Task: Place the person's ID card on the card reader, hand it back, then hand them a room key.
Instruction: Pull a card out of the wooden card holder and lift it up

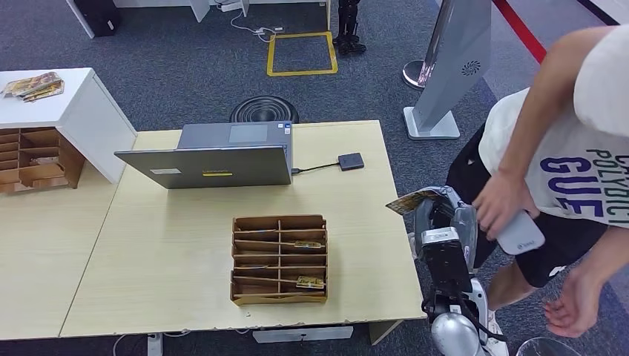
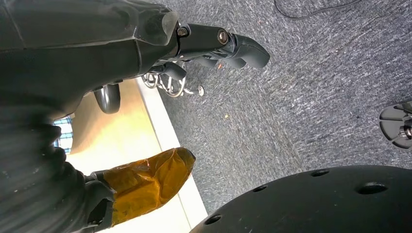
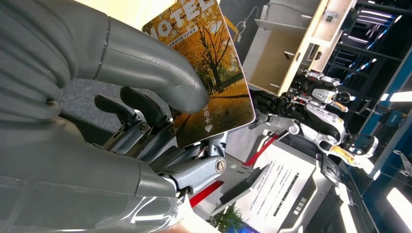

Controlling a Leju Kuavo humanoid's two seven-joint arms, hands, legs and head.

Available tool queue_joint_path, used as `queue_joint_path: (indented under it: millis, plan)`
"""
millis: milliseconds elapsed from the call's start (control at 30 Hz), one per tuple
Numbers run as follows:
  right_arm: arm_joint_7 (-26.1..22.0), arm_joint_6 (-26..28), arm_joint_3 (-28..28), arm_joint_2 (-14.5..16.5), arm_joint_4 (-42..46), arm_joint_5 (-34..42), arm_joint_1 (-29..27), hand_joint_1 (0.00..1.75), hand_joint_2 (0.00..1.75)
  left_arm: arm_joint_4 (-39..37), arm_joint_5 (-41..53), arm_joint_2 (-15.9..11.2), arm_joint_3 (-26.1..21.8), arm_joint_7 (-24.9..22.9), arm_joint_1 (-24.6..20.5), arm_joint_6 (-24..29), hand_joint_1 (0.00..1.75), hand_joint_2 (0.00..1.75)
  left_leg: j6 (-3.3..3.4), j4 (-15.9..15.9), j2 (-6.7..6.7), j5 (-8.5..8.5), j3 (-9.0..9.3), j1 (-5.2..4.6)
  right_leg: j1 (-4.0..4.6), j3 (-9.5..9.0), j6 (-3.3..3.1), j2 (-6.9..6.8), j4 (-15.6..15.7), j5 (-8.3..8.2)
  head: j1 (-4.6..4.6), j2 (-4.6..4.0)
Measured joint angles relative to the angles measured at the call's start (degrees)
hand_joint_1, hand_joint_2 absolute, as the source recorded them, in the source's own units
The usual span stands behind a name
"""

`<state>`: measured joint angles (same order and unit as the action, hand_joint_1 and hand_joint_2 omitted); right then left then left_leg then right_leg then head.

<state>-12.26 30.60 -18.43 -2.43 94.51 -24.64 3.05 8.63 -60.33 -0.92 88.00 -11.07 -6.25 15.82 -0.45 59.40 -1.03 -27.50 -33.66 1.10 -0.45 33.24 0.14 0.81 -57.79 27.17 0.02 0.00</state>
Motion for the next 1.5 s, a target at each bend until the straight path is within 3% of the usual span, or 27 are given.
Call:
queue_joint_path:
  millis: [1267, 1300, 1400, 1433, 1500]
  plan:
    - [-0.5, -2.0, -2.0, 0.04, 0.45, 1.18, 4.7, 1.75, 1.75, 0.0, 3.32, 0.02, 0.02, -0.12, -0.12, -0.51, 0.0, 1.75, 0.0, 0.0, -0.01, 0.0, -0.01, 0.0, 0.0, 0.0, 0.0, 0.0, -0.01, 0.0, 0.0, 0.0]
    - [-0.48, -2.23, -2.23, 0.04, 0.44, 1.21, 5.03, 1.65, 1.75, 0.0, 3.45, 0.03, 0.02, -0.12, -0.14, -0.54, 0.0, 1.75, 0.0, 0.0, -0.01, 0.0, -0.01, 0.0, 0.0, 0.0, 0.0, 0.0, -0.01, 0.0, 0.0, 0.0]
    - [0.23, -3.54, -2.98, 0.04, 0.18, 1.22, 6.1, 0.34, 1.75, 0.0, 3.9, 0.04, 0.02, -0.14, -0.16, -0.63, 0.0, 1.75, 0.0, 0.0, -0.01, 0.0, -0.02, 0.0, 0.0, 0.0, 0.0, 0.0, -0.01, 0.0, 0.0, 0.0]
    - [0.97, -4.43, -3.27, 0.04, -0.04, 1.16, 6.57, 0.0, 1.75, 0.0, 4.04, 0.04, 0.02, -0.14, -0.17, -0.7, 0.0, 1.75, 0.0, 0.0, 0.0, 0.0, -0.02, 0.0, 0.0, 0.0, 0.0, 0.0, -0.01, 0.0, 0.0, 0.0]
    - [2.94, -6.78, -3.97, 0.03, -0.91, 0.92, 7.74, 0.0, 0.87, 0.01, 4.32, 0.03, 0.02, -0.14, -0.2, -0.85, 0.0, 1.75, 0.0, 0.0, 0.01, 0.0, -0.01, 0.0, 0.0, 0.0, 0.0, 0.01, -0.01, 0.0, 0.0, 0.0]
